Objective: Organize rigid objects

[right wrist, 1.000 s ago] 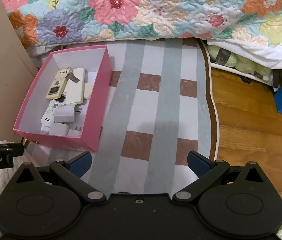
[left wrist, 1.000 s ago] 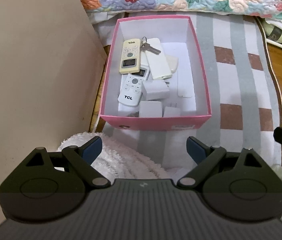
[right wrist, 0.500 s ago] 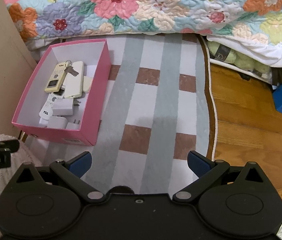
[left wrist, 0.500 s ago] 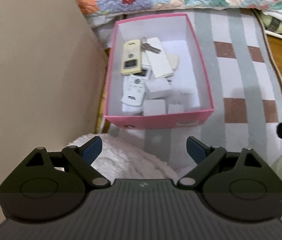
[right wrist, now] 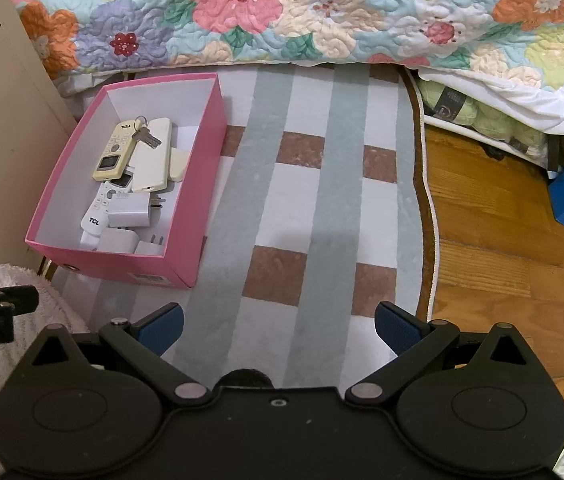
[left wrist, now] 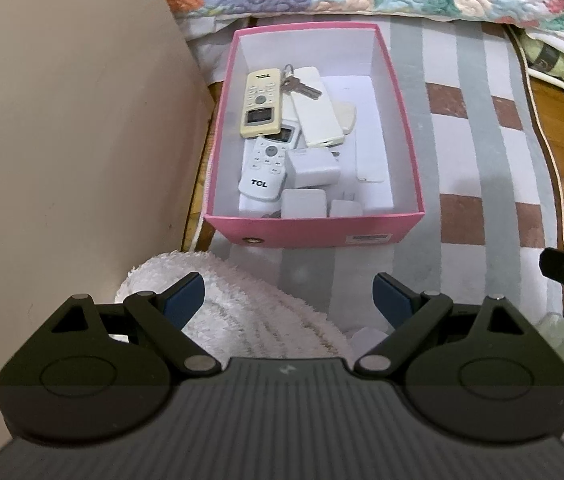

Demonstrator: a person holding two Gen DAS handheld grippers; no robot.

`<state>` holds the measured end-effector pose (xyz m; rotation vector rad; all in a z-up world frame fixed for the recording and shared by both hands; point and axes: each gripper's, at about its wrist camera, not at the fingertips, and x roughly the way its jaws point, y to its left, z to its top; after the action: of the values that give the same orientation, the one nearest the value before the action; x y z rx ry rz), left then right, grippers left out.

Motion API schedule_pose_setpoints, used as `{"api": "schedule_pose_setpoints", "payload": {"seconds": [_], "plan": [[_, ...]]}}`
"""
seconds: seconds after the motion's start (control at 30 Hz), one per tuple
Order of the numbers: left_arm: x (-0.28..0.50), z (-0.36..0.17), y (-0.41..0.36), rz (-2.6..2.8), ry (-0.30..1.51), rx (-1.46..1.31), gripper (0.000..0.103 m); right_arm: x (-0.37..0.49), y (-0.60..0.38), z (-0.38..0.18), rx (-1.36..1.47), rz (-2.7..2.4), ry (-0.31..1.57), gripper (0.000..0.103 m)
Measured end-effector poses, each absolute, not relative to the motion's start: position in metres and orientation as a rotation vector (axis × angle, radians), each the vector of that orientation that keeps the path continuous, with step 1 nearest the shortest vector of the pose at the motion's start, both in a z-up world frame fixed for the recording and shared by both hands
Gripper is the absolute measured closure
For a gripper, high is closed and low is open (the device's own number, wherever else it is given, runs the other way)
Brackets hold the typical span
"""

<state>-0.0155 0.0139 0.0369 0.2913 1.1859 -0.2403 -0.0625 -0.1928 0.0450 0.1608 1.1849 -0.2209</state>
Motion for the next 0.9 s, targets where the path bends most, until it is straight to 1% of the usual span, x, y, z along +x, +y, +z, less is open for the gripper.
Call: {"api": "schedule_pose_setpoints", "payload": {"seconds": [0.2,0.57,0.9], "plan": [[-0.0218,0.0398,0.0096,-0.209,1.141,0.338,0.011,-0.0615,-0.1897,0.0404,0.13,-0.217,1.196,0.0],[-0.0215,0.0372,0.0078,-0.232,1.176,0.313,0.011,-0.0629,-0.1888,0.0386,0.127,-0.211,1.194,0.0],[-0.0211,0.0366,0.0091,-0.227,1.173,0.311,0.011,-0.0622,-0.1874,0.0389,0.123,-0.208,1.199,0.0]]}}
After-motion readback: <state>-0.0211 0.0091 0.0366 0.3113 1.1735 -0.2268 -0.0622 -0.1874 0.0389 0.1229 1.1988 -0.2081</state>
